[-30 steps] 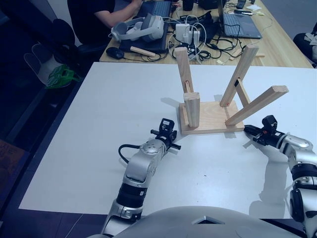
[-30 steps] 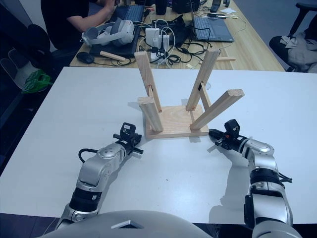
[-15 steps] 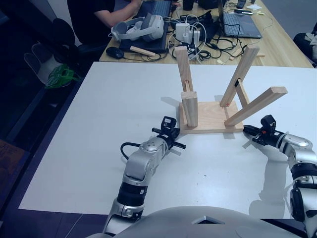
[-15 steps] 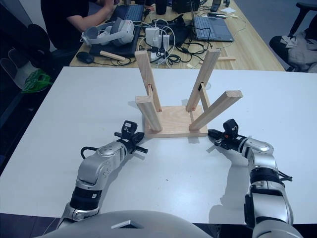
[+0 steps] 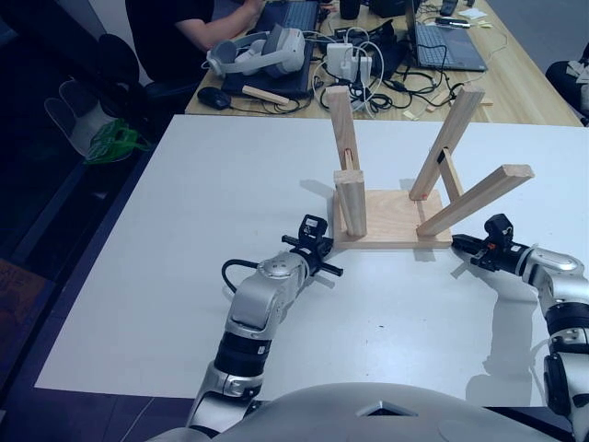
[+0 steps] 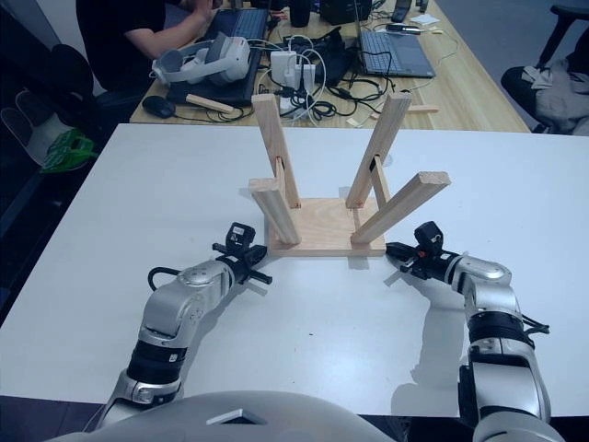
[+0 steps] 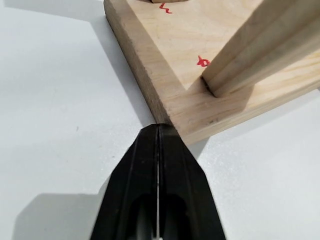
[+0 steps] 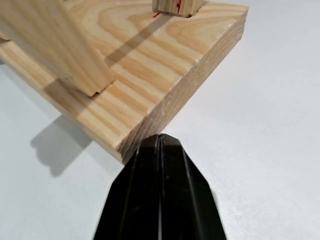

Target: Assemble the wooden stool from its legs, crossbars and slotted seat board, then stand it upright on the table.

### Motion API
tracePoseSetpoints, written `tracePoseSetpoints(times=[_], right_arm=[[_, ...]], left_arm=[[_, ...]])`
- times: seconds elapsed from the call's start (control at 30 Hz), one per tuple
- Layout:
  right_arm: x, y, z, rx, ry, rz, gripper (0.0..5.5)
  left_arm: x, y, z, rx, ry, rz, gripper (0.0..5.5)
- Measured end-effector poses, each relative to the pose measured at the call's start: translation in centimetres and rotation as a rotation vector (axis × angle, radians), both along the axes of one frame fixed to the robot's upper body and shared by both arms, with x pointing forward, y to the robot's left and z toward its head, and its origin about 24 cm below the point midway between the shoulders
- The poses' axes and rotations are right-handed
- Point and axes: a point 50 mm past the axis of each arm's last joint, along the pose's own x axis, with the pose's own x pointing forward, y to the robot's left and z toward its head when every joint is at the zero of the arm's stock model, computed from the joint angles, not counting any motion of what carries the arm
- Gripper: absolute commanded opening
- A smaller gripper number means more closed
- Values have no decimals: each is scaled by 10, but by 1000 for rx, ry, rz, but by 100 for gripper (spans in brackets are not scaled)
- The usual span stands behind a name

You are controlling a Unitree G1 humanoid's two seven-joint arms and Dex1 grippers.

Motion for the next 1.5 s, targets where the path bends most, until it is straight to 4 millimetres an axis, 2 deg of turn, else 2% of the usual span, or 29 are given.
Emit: tracePoseSetpoints(times=[0.53, 0.73, 1.23, 1.5], right_arm=[[-24, 1, 13, 26, 101, 49, 0], [-30, 4, 22, 62, 103, 47, 0], [-33, 14, 48, 126, 63, 30, 0], [-32, 16, 55, 139, 53, 16, 0]], left_arm=[[-7, 16, 5, -103, 68, -46, 3], [-8, 24, 13, -156, 68, -57, 3], [-3, 36, 37, -217, -17, -28, 3], [-2, 38, 44, -224, -38, -25, 3]])
